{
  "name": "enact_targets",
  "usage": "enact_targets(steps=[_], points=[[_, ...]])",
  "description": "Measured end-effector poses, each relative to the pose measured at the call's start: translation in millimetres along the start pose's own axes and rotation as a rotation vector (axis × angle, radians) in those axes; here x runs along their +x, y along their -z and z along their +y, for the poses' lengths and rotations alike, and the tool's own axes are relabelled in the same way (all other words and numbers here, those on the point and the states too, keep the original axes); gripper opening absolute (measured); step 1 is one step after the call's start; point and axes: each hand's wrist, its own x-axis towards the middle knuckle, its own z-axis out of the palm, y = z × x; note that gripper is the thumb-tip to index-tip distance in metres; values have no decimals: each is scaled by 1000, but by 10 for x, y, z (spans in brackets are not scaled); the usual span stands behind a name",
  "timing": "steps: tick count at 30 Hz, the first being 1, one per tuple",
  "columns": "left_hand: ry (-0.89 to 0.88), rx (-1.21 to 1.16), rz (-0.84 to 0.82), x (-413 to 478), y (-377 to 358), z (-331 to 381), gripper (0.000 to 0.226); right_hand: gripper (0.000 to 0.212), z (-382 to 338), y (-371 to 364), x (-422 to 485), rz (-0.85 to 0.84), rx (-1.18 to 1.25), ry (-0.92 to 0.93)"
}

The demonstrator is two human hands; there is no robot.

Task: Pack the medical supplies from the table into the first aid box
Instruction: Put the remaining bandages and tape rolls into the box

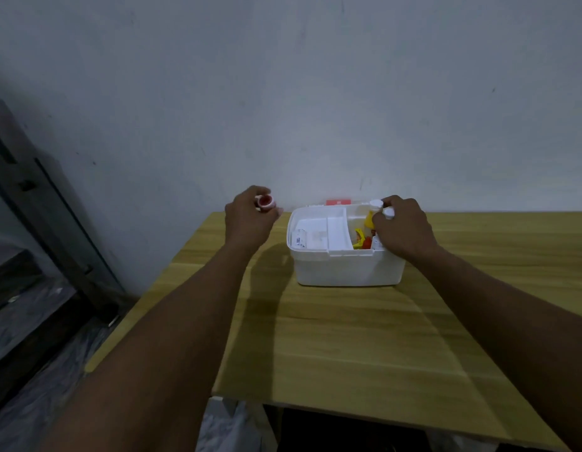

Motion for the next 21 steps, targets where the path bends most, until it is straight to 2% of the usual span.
enact_targets(steps=[3, 7, 13, 19, 21], points=[[-76, -17, -130, 56, -111, 297, 42, 38, -12, 8, -5, 1, -5, -2], [-139, 76, -259, 25, -374, 462, 44, 37, -3, 10, -7, -2, 0, 3], [-131, 154, -276, 18, -523, 307, 45, 36, 15, -1, -4, 8, 1, -1], [-157, 184, -185, 30, -368, 241, 44, 36, 5, -12, -2, 10, -4, 3], [-144, 214, -217, 20, -271, 193, 44, 36, 9, -16, -2, 8, -10, 8]])
